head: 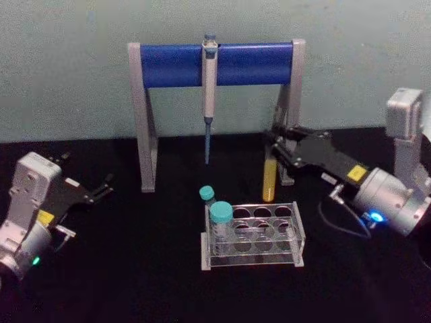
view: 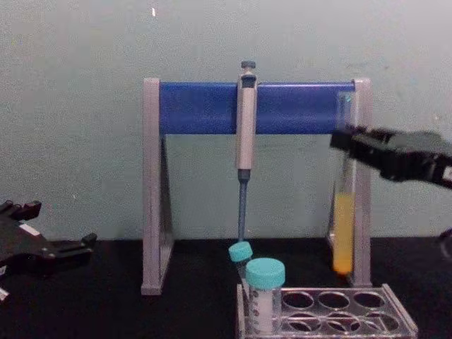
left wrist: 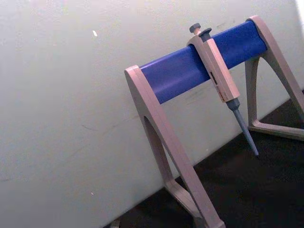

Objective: Pick up the test tube from the test tube rack, shake it, then place it back into the test tube rack.

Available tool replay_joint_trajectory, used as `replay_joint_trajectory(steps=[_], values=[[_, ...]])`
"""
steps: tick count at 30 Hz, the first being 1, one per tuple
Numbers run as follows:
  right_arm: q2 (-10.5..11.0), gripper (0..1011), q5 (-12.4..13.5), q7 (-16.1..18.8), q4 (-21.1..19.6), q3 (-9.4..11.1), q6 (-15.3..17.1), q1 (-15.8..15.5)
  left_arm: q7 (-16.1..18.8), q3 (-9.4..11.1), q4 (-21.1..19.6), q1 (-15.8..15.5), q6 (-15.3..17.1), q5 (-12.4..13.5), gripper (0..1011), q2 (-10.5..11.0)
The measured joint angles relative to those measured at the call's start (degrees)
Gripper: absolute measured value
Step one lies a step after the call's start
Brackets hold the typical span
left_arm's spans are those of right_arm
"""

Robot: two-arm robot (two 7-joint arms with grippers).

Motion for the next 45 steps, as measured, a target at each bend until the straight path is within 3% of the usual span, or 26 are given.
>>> replay_joint_trajectory(steps=[4,11,19,22,24,27,39,45], values=[[0.37,230,-0.03,-1.54,-1.63,1.54,-1.22,-1.02,0.00,0.00,0.00,0.00,0.00,0.00,1001,0.00],[0.59,230,-2.51,-4.58,-3.02,3.76,-2.64,-2.38,0.00,0.00,0.00,0.00,0.00,0.00,1001,0.00],[-0.50,232,-3.89,-4.72,-2.32,4.44,-3.32,-2.43,0.00,0.00,0.00,0.00,0.00,0.00,1001,0.00],[-1.03,232,-3.47,-2.43,-1.60,4.10,-3.70,-1.77,0.00,0.00,0.00,0.00,0.00,0.00,1001,0.00],[-0.80,230,-0.76,2.22,-1.24,3.40,-4.12,-1.37,0.00,0.00,0.00,0.00,0.00,0.00,1001,0.00],[-0.15,232,1.57,5.84,-1.00,2.56,-4.22,-1.03,0.00,0.00,0.00,0.00,0.00,0.00,1001,0.00],[2.30,230,3.48,8.89,-1.02,-0.02,-3.69,-0.08,0.00,0.00,0.00,0.00,0.00,0.00,1001,0.00],[4.87,230,4.88,11.43,-2.24,-0.71,-3.71,-0.63,0.00,0.00,0.00,0.00,0.00,0.00,1001,0.00]])
